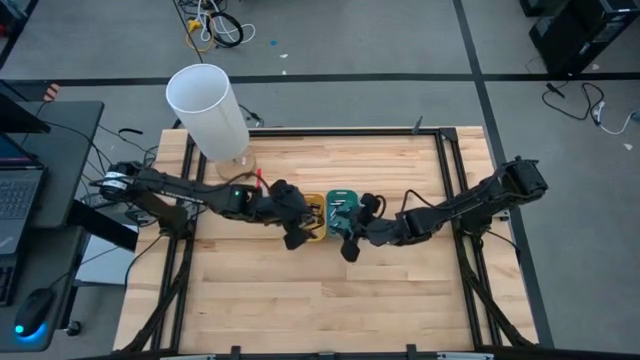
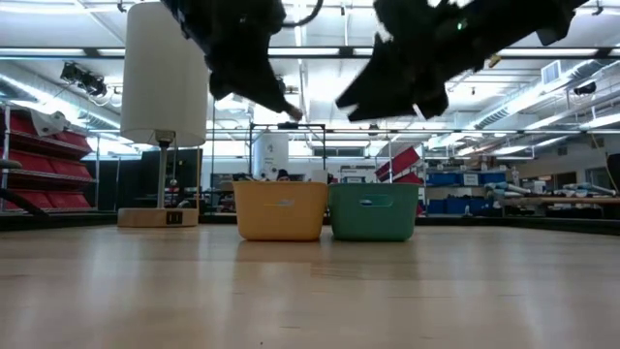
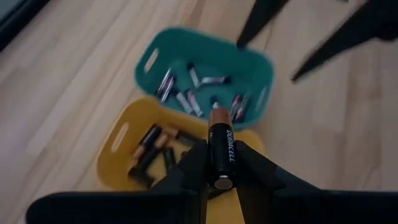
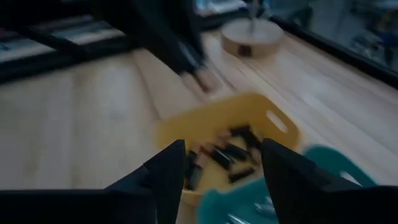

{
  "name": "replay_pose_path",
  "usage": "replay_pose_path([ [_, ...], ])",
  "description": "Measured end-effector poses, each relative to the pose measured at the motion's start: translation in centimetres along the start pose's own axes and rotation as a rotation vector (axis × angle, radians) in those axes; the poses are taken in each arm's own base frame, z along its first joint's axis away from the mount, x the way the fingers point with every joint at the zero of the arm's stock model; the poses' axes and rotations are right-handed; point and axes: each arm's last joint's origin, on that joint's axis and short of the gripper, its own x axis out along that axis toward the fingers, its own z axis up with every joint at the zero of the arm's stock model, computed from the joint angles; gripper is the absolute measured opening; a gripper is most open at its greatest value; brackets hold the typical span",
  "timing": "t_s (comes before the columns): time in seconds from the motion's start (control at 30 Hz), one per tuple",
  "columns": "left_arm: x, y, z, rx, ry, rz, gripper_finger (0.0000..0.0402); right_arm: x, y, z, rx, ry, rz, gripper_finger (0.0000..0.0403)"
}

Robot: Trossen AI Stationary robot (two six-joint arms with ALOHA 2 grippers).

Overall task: Sort batteries
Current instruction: Put the black battery into the yellow bin

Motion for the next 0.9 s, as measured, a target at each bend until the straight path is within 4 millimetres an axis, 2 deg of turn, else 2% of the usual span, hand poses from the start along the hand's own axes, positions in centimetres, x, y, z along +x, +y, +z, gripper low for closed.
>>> replay_pose_path([
  [0.27, 0.8, 1.9, -1.0, -0.014, 0.094, 0.049, 0.0065, 0.5, -1.7, -1.0, -0.029, 0.121, -0.097, 0.0211],
  [0.43, 2.0, 2.6, -3.1, -0.024, 0.126, 0.052, 0.0065, 0.4, -1.8, -0.8, -0.060, 0.120, -0.097, 0.0222],
  [0.63, 3.2, 3.4, -5.2, -0.124, 0.126, 0.034, 0.0065, -0.7, -2.3, 0.2, -0.083, 0.115, -0.097, 0.0231],
  [0.9, 3.6, 3.8, -5.1, -0.167, 0.075, 0.037, 0.0073, -0.7, -3.5, 0.0, -0.202, 0.192, -0.129, 0.0236],
])
